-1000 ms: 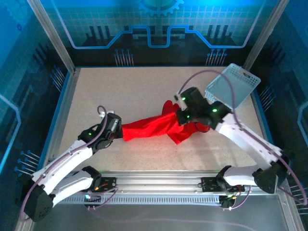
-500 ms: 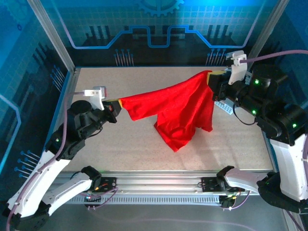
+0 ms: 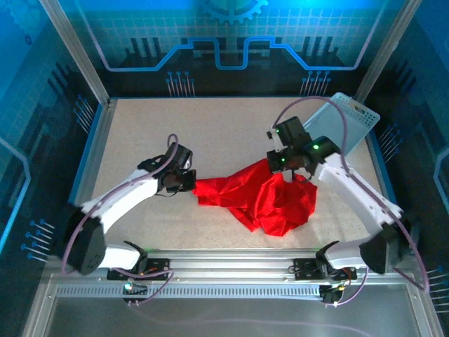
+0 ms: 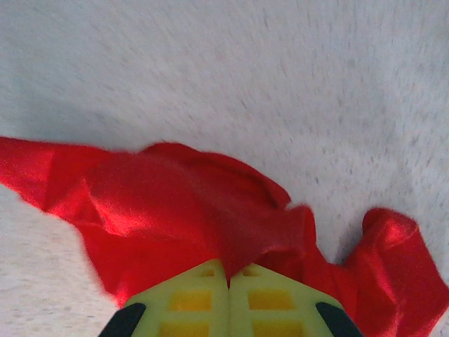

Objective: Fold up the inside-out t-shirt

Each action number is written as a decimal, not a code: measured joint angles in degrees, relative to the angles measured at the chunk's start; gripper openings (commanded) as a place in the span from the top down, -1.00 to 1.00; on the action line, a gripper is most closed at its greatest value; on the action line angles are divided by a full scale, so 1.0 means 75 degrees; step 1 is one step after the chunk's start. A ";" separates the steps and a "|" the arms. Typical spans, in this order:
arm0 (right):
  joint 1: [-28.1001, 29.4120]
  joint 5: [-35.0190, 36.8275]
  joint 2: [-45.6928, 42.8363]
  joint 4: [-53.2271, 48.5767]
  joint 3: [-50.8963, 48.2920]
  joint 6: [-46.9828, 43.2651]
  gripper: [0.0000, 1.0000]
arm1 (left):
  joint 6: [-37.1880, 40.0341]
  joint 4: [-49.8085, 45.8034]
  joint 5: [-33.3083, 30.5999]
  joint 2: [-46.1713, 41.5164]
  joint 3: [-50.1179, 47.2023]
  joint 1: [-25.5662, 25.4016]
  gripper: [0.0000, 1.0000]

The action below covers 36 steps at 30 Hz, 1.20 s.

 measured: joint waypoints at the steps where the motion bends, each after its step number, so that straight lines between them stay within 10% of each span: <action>1: -0.0055 0.0058 0.0268 0.0055 -0.0023 0.0026 1.00 | -0.0026 0.0000 0.0003 0.0344 0.0017 0.0047 0.84; 9: -0.0146 0.0469 0.1603 0.0577 0.0819 0.0017 1.00 | -0.0224 0.0085 -0.0545 0.1343 0.0612 0.0102 -0.15; 18: -0.0318 0.0606 0.1842 0.0714 0.1078 -0.0012 1.00 | -0.0793 0.0641 -0.0402 -0.0157 -0.0428 0.0102 0.06; 36: -0.0329 0.0595 0.1845 0.0985 0.0781 -0.0035 1.00 | -0.1679 0.2069 0.0723 0.0595 -0.1040 0.0102 0.34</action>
